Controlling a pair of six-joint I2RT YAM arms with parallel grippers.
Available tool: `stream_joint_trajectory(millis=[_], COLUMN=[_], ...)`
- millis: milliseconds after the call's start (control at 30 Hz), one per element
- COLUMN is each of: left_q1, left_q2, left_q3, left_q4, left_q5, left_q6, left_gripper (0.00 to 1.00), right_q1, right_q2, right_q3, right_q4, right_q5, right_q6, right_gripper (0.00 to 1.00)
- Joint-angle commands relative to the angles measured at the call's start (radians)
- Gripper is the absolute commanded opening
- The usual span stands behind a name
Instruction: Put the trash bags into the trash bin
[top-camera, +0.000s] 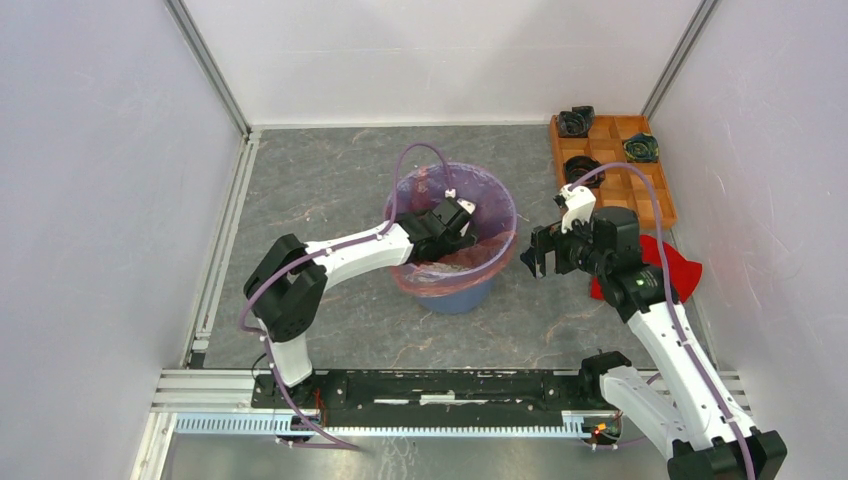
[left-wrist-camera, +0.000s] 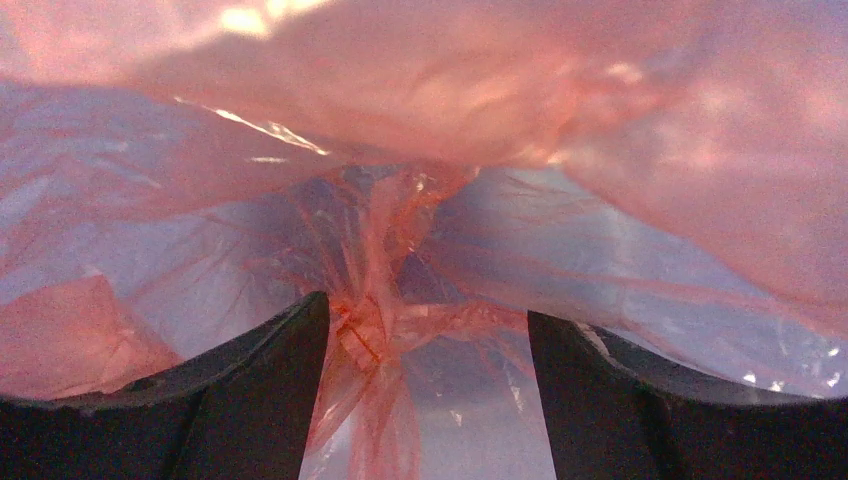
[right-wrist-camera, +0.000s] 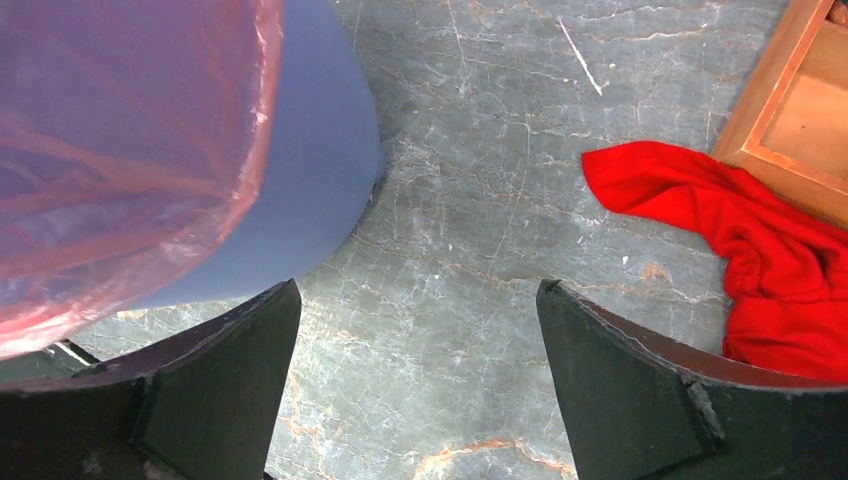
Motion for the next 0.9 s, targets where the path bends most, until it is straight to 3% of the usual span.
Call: stream_joint_trajectory(millis=[0,200,567,867], left_q1=[0.015,0.017,0.017,0.014], left_q2=[0.033,0.031,-0.144,-0.226], left_q3=[-0.022,-0.001,0.071,0.051], left_q4=[0.072,0.057,-0.023,-0.022], left_q5=[0.047,0.069,0.103,0.144], left_q6=[-0.030,-0.022,-0.012,-0.021], left_gripper=[0.80,0.81,0.87,0.86], right_q1=[0.003,0.003,0.003,0.003], right_q2=[0.001,0.000,0.009,0.007], right_q3=[-0.021,-0.020,-0.029,-0.057], right_q4=[0.037,0.033,0.044,0.072], right_q5=[-0.016,-0.013,-0.019,-0.033], right_q6=[0.000,0.005,0.016,0.026], right_gripper=[0.95,0.95,0.96,0.96])
